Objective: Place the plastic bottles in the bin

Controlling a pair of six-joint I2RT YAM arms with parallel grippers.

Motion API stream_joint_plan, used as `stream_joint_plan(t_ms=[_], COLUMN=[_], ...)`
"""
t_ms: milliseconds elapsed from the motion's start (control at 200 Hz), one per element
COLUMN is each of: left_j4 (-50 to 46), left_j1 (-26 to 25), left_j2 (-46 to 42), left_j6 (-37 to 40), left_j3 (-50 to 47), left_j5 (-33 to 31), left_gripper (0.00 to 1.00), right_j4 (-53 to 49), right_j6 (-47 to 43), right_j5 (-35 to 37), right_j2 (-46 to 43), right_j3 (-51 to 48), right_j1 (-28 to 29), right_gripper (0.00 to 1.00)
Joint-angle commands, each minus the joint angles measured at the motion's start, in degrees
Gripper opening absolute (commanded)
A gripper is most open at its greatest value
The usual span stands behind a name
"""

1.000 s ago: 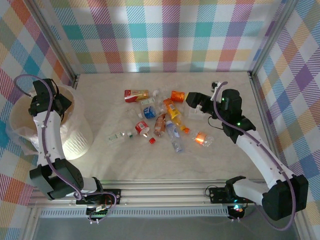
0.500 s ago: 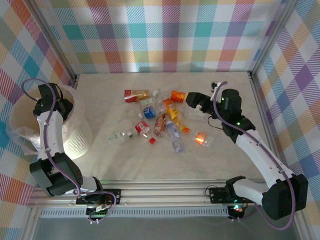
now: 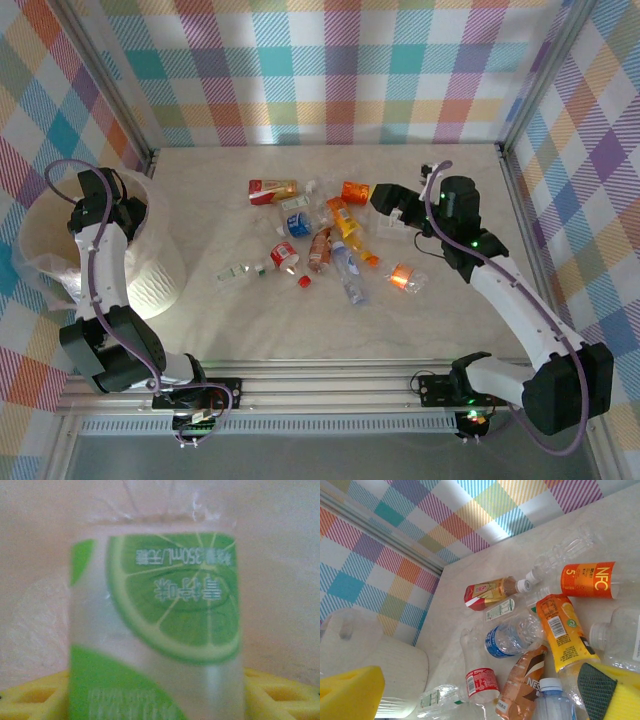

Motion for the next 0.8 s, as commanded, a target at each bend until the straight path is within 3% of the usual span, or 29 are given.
stream_joint_plan(t_ms=[0,350,420,670,795], left_j4=[-1.4,-5.7,-5.7,2.7,9.5], left_j1=[0.8,0.8,0.8,0.6,-1.2], left_j2=[-3.1,-8.0,-9.7,-17.3,-21.8], left_j6=[1.6,3.1,2.9,-3.2,-6.5], left_j3=[0.9,5.4,6.5,6.2,3.8], left_j5=[0.1,1.0,4.4,25.4,30.3], left_gripper=[0.70,0.77,0.80,0.90,0.97], right_j4=[-0.7,-0.1,0.1,-2.7,-6.9], right_j6=[0.7,1.7,2.2,2.9,3.1], right_j5=[0.1,1.0,1.8,5.2,7.0], right_j2=[0.3,1.3,1.5,1.8,1.4], right_j3=[1.7,1.5,0.9,-2.0,-3.6], right_j1=[0.3,0.3,0.3,0.3,0.3], right_gripper=[1.00,1.00,1.00,1.00,1.00])
